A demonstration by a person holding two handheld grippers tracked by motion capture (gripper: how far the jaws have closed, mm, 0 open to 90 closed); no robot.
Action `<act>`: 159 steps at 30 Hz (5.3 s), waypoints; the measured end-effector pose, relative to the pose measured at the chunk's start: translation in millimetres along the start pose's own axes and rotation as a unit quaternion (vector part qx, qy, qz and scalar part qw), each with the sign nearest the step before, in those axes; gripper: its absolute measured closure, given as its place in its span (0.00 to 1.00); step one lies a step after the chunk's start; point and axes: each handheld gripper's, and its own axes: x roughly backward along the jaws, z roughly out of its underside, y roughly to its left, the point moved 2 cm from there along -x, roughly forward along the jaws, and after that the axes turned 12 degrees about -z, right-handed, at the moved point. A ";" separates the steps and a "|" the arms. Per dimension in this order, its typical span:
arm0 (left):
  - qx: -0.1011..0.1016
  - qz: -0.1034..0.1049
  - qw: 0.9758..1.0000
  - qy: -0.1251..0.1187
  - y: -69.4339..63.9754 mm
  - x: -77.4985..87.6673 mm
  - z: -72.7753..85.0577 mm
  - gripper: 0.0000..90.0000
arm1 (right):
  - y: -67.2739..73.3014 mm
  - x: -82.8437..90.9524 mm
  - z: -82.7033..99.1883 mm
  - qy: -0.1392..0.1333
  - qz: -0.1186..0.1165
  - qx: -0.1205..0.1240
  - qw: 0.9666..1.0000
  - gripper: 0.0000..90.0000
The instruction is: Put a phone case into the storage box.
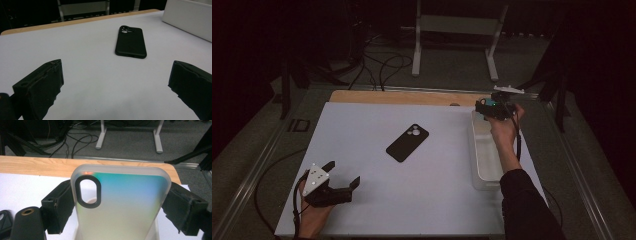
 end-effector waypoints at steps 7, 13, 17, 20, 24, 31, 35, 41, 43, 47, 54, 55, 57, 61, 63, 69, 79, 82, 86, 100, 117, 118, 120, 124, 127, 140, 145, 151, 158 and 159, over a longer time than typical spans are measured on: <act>0.000 0.000 1.000 0.000 0.0 0.1 0.0 0.00 | -2.0 -8.3 7.2 0.014 0.003 -0.004 1.000 0.19; 0.000 0.000 1.000 0.000 0.0 0.2 -0.1 0.00 | -0.9 -14.4 9.9 0.024 0.009 0.002 1.000 0.19; 0.000 0.000 1.000 0.000 0.2 0.2 0.0 0.00 | -2.1 -18.6 12.0 0.033 0.011 -0.003 0.999 0.19; 0.000 0.000 1.000 0.000 0.4 0.3 0.1 0.00 | -2.3 -22.9 14.0 0.039 0.017 0.000 0.999 0.18; 0.000 0.000 1.000 0.000 0.1 0.1 0.1 0.00 | -2.4 -24.5 13.9 0.038 0.018 0.000 0.999 0.18; 0.001 0.000 1.000 0.000 0.5 0.4 0.1 0.00 | -3.5 -25.3 13.4 0.037 0.018 -0.003 0.999 0.12; 0.001 0.000 1.000 0.000 0.1 0.2 0.0 0.00 | -6.4 -23.9 13.0 0.033 0.017 -0.009 0.999 0.10; 0.001 -0.001 1.000 0.000 0.6 0.3 0.1 0.00 | -7.0 -19.4 11.1 0.024 0.011 -0.006 1.000 0.10; 0.001 -0.001 1.000 0.000 0.6 0.6 0.1 0.00 | -6.4 -18.6 10.8 0.023 0.011 -0.006 1.000 0.10; 0.001 -0.002 1.000 0.000 0.7 0.8 0.2 0.00 | -1.2 -10.2 8.6 0.015 0.000 0.008 1.000 0.10; 0.002 -0.002 1.000 0.000 0.0 -0.2 0.3 0.00 | 13.8 9.1 11.0 0.004 -0.040 0.046 0.998 0.10; 0.002 -0.002 1.000 0.001 -0.1 -0.5 0.3 0.00 | 15.7 11.2 12.4 0.004 -0.047 0.051 0.998 0.10; 0.002 -0.002 1.000 0.001 -0.2 -0.7 0.3 0.00 | 18.2 13.6 13.7 0.004 -0.051 0.054 0.997 0.10; 0.002 -0.003 1.000 0.001 -0.4 -0.4 0.4 0.00 | 33.3 29.0 20.5 -0.004 -0.086 0.081 0.993 0.10; 0.002 -0.003 1.000 0.002 0.2 -0.5 0.7 0.00 | 40.3 36.7 23.7 -0.009 -0.101 0.091 0.991 0.10; 0.001 -0.003 1.000 0.003 0.3 -1.0 0.8 0.00 | 56.7 57.1 36.0 -0.025 -0.140 0.100 0.985 0.10; 0.000 -0.004 1.000 0.005 -0.1 -1.3 1.0 0.00 | 78.1 84.3 57.8 -0.045 -0.177 0.119 0.976 0.10; 0.000 -0.004 1.000 0.007 -0.6 -1.9 1.3 0.00 | 82.7 90.2 66.7 -0.049 -0.189 0.117 0.974 0.10; 0.001 -0.005 1.000 0.006 -0.6 -1.7 1.0 0.00 | 86.0 96.3 79.0 -0.054 -0.199 0.113 0.972 0.10; -0.009 -0.006 1.000 0.010 -3.9 -3.0 0.4 0.00 | 79.6 118.4 123.3 -0.079 -0.218 0.133 0.964 0.10; -0.012 -0.005 1.000 0.013 -6.4 -2.7 -2.5 0.00 | 69.1 126.3 154.7 -0.111 -0.222 0.124 0.961 0.11; -0.011 -0.004 1.000 0.012 -7.6 -3.0 -4.2 0.00 | 69.3 125.8 155.1 -0.113 -0.223 0.123 0.961 0.11; -0.015 -0.006 1.000 0.013 -8.7 -3.9 -7.2 0.00 | 69.5 125.5 155.4 -0.114 -0.223 0.123 0.960 0.11; -0.019 -0.004 1.000 0.014 -12.3 -7.5 -17.3 0.00 | 69.7 124.9 156.0 -0.110 -0.222 0.125 0.961 0.13; -0.022 -0.002 1.000 0.016 -14.0 -10.6 -22.1 0.00 | 68.8 125.5 155.4 -0.114 -0.223 0.123 0.960 0.13; -0.056 0.028 0.997 0.038 -35.4 -58.2 -55.1 0.00 | 66.1 127.8 153.6 -0.119 -0.223 0.117 0.960 0.13; -0.059 0.039 0.997 0.045 -38.2 -75.7 -66.9 0.00 | 64.7 128.4 152.9 -0.119 -0.222 0.117 0.961 0.13; -0.062 0.044 0.995 0.059 -41.2 -96.8 -73.8 0.00 | 64.0 129.2 152.0 -0.120 -0.220 0.118 0.961 0.13; -0.067 0.048 0.993 0.084 -44.2 -122.3 -78.1 0.00 | 64.5 128.8 152.0 -0.119 -0.220 0.120 0.961 0.13; -0.070 0.049 0.992 0.094 -46.1 -129.9 -78.5 0.00 | 64.5 129.1 151.9 -0.119 -0.220 0.120 0.961 0.13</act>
